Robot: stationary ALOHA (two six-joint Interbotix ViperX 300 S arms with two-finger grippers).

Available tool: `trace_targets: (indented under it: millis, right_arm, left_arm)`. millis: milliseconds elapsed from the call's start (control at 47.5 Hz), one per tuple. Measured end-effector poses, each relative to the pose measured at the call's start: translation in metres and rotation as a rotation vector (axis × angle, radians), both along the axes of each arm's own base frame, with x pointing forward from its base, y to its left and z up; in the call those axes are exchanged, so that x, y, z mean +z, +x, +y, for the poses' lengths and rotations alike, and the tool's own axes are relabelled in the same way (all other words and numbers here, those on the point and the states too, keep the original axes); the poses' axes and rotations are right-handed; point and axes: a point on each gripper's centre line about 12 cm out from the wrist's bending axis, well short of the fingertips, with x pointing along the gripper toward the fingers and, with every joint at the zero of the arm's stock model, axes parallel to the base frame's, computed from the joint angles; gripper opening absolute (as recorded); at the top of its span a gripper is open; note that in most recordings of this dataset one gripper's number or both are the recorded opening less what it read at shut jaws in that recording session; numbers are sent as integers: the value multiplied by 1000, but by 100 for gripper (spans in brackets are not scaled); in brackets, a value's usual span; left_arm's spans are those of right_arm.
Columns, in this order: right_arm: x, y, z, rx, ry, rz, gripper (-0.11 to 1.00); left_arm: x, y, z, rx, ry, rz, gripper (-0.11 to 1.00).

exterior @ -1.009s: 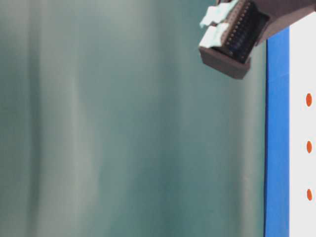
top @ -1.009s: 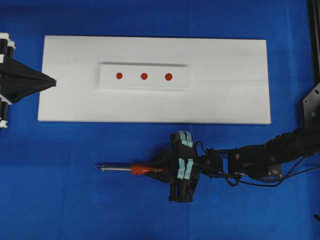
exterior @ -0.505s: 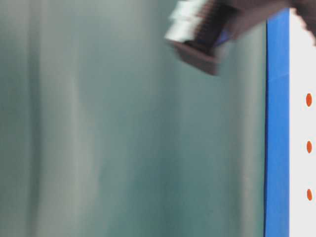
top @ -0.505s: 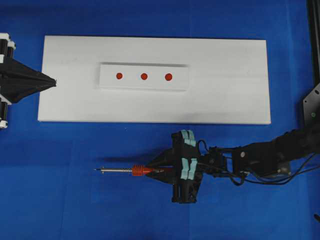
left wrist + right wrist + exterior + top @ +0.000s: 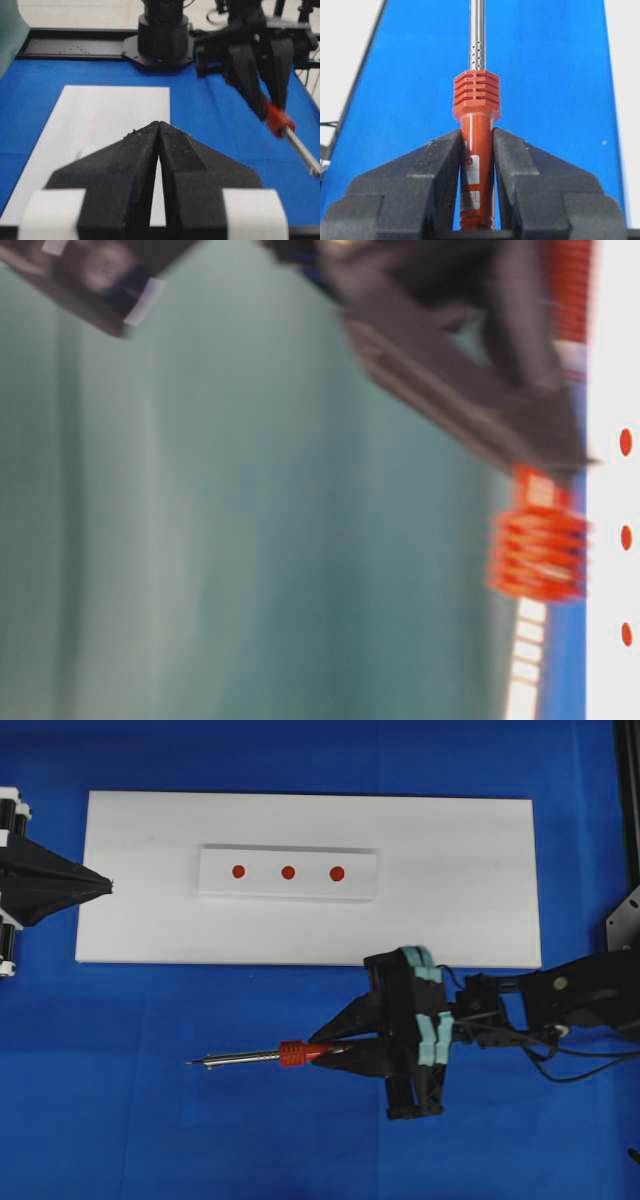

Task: Touch the tip of the soldering iron to the mark.
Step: 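Close the right gripper on the red handle and lift the iron, then carry the iron with the right gripper over the red-dot strip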

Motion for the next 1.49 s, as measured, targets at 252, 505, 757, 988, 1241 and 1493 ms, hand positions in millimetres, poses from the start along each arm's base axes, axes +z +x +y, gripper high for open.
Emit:
trace_targets:
  millis: [252,505,757,988,1241,1493]
  right_arm:
    - [15,-6,-2,14,4,-10,6]
    - [13,-4,-13,7,-30,3,6]
    - [13,0,-65,-54,-133,50,6]
    - [11,-2,-121,-126,-234,100,6]
    - [10,-6,-167,-184,-296,156,6]
    - [12,-8,-181,-202,-310,171,6]
  left_arm:
    - [0,0,-1,-5,0,0,0]
    - [0,0,-1,-6,-1,-2,0]
    - [0,0,-1,-6,0,0,0]
    - [1,0,-1,-6,-2,-3,0]
    - [0,0,-1,-6,-1,-2,0]
    - [0,0,-1,-6,0,-2,0]
